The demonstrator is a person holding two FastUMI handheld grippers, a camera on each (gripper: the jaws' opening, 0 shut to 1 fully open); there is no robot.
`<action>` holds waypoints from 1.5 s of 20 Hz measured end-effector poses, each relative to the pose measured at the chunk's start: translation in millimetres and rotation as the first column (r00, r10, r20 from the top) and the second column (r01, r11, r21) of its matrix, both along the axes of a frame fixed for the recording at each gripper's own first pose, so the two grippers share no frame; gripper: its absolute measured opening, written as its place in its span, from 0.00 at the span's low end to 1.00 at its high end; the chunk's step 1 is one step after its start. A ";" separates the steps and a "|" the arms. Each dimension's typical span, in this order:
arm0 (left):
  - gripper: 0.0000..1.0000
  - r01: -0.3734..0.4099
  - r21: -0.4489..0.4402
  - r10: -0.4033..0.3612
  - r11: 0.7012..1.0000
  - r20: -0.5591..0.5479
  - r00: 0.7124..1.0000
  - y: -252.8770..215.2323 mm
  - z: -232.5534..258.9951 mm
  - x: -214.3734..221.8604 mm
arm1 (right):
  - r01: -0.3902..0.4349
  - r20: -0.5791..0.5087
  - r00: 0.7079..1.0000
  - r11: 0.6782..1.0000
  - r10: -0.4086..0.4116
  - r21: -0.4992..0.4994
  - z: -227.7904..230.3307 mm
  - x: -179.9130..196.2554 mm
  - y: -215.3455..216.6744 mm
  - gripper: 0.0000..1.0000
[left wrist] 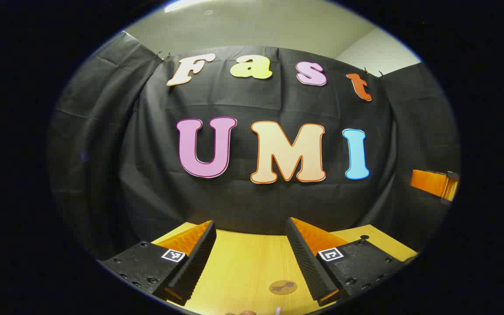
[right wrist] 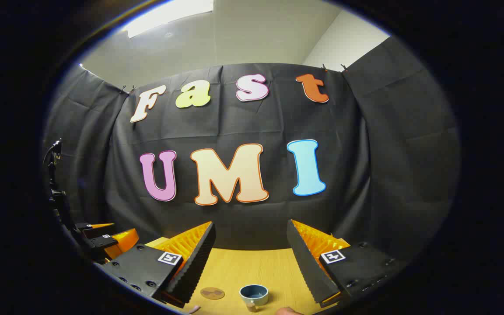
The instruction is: Put the toothbrush and toothpaste on the desktop into the cup, then pick up the cup and place it on the coaster on the desktop.
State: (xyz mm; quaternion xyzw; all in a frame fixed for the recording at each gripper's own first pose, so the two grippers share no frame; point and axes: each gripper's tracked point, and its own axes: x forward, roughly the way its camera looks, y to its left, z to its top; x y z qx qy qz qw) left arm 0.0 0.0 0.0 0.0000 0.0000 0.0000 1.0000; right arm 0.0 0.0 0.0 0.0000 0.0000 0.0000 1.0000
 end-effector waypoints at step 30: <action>0.94 0.017 0.012 -0.017 1.000 0.029 0.999 4.7 3.1 2.1 | -0.071 -0.416 0.908 0.996 0.045 -0.047 -172.6 -24.6 -1.7 0.99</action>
